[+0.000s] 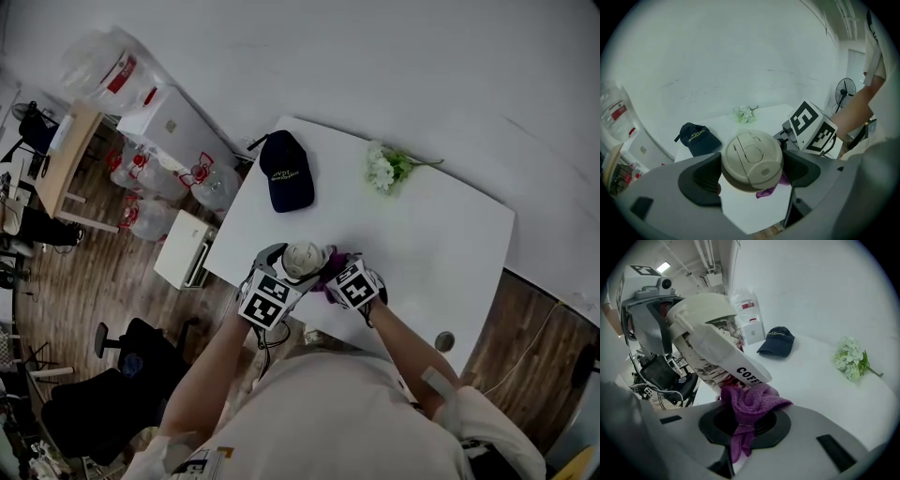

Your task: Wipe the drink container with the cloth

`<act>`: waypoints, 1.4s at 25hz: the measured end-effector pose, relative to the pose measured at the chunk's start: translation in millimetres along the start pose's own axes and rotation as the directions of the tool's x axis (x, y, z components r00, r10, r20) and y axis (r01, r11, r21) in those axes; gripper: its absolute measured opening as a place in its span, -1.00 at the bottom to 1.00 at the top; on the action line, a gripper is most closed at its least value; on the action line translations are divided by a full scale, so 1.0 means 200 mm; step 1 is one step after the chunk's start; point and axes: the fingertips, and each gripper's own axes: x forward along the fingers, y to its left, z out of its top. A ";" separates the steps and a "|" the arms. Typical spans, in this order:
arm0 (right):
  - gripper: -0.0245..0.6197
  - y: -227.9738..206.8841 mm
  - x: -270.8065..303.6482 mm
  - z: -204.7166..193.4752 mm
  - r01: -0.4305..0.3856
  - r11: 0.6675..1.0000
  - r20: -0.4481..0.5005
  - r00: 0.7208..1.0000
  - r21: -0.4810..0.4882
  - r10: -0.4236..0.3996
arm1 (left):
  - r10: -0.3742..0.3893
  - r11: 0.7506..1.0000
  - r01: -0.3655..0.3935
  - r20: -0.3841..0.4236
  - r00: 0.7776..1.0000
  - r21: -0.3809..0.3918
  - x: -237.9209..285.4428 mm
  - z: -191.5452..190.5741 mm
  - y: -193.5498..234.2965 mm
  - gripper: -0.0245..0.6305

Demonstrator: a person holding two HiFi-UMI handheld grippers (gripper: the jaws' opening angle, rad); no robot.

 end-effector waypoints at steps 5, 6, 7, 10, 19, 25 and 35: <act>-0.71 0.06 -0.05 0.00 -0.024 0.998 -0.037 0.999 -0.066 0.022 | -0.005 1.000 0.005 0.006 1.000 0.015 0.00 0.02 -0.01 0.34; -0.71 0.08 -0.09 0.03 -0.031 0.995 -0.029 0.999 -0.092 0.029 | -0.007 1.000 0.007 0.004 1.000 0.016 0.00 0.03 -0.02 0.34; -0.71 0.11 -0.13 0.07 -0.034 0.992 -0.014 0.999 -0.122 0.033 | -0.005 1.000 0.005 0.003 1.000 0.013 0.00 0.02 -0.02 0.34; -0.71 0.19 -0.29 0.20 -0.029 0.977 0.048 0.998 -0.212 0.040 | 0.002 1.000 -0.002 0.007 1.000 0.003 0.01 -0.01 0.00 0.34; -0.71 0.07 -0.27 0.25 0.061 0.943 0.077 0.996 -0.328 -0.037 | -0.009 1.000 0.009 0.021 1.000 0.009 0.01 0.00 -0.01 0.34; -0.71 -0.05 -0.05 0.12 0.060 0.946 -0.040 0.996 -0.318 -0.077 | -0.013 1.000 0.013 0.016 1.000 0.007 0.01 0.00 -0.01 0.34; -0.72 0.03 0.02 -0.02 -0.001 0.941 -0.152 0.987 -0.337 -0.053 | -0.029 0.999 0.029 0.007 1.000 0.024 0.02 0.00 -0.02 0.34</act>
